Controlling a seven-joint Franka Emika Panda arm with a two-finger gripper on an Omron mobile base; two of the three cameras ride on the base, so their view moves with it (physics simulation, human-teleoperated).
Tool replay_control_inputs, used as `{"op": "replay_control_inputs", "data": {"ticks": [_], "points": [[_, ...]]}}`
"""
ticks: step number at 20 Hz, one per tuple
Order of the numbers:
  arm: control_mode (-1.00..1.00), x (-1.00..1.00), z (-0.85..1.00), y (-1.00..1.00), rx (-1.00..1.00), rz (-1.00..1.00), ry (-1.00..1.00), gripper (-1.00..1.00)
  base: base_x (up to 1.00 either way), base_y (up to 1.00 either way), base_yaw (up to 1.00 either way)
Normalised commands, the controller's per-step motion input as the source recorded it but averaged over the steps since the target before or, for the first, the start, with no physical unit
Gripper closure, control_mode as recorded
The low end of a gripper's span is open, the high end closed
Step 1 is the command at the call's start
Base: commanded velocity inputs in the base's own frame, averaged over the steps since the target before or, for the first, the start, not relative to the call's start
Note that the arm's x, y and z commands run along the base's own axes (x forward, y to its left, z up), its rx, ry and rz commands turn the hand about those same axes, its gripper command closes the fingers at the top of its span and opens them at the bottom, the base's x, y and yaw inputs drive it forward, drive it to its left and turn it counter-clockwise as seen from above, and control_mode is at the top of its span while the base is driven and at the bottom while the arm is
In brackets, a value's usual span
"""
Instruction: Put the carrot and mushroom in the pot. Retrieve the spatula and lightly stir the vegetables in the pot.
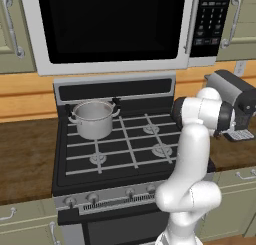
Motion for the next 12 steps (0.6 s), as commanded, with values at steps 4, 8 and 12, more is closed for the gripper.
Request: {"op": "replay_control_inputs", "data": {"ticks": [4,8,12], "points": [[-1.0,0.35,-0.19,-0.39,0.04,0.09,0.0,-1.0,0.0,0.0,0.0],[-1.0,0.3,-0.33,-0.15,0.04,0.1,0.04,-1.0,0.0,0.0,0.0],[-1.0,0.0,-0.4,0.1,0.06,0.13,0.13,-1.0,0.0,0.0,0.0]]}}
